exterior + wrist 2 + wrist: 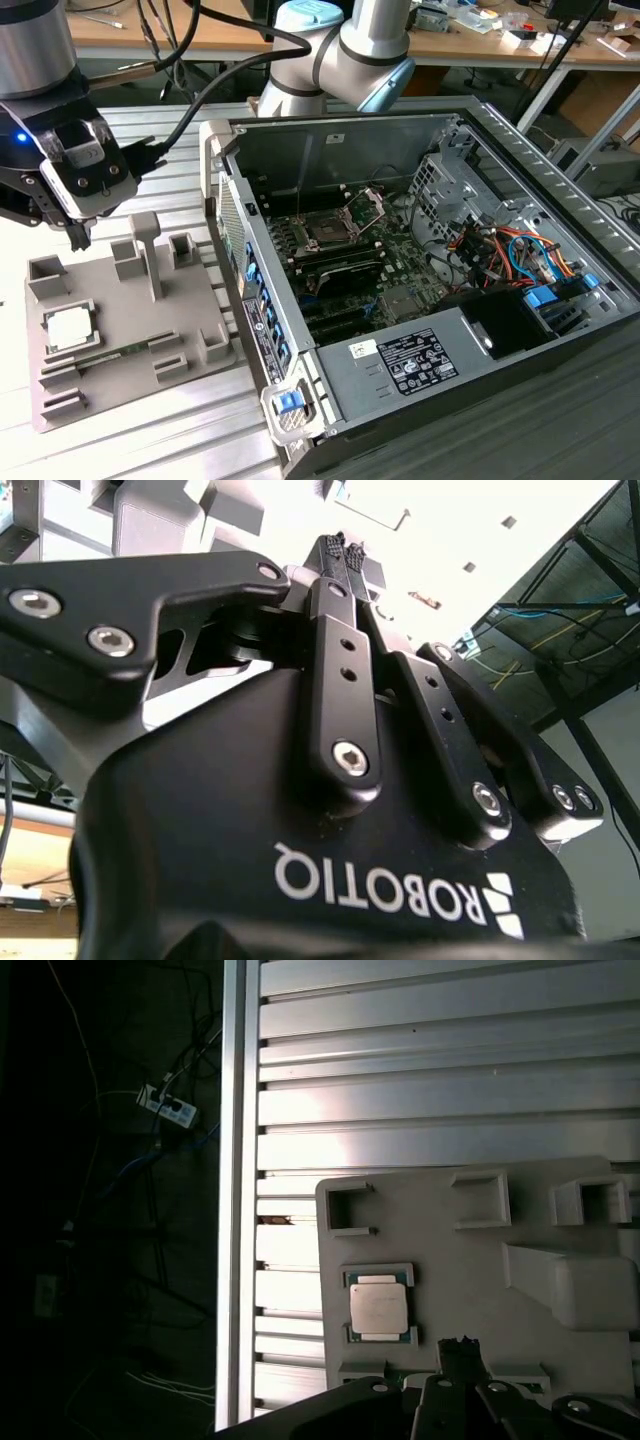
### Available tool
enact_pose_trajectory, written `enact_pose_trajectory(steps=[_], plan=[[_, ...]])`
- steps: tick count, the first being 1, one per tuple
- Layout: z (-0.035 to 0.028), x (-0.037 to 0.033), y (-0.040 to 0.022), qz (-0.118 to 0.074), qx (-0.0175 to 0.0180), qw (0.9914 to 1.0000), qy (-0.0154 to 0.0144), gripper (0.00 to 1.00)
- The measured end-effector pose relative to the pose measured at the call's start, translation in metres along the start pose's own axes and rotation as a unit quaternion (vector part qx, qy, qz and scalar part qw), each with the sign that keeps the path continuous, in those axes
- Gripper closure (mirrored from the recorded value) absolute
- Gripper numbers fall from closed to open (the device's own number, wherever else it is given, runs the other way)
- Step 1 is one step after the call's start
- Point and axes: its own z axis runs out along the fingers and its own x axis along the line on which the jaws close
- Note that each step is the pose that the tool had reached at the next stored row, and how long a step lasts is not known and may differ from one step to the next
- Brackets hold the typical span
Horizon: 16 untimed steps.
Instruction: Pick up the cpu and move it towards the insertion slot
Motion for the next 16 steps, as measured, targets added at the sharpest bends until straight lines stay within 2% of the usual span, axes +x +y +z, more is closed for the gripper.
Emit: enact_pose_trajectory(steps=[16], plan=[[0.0028,0.0,-0.0001,0.0,0.0,1.0,0.0,0.89]])
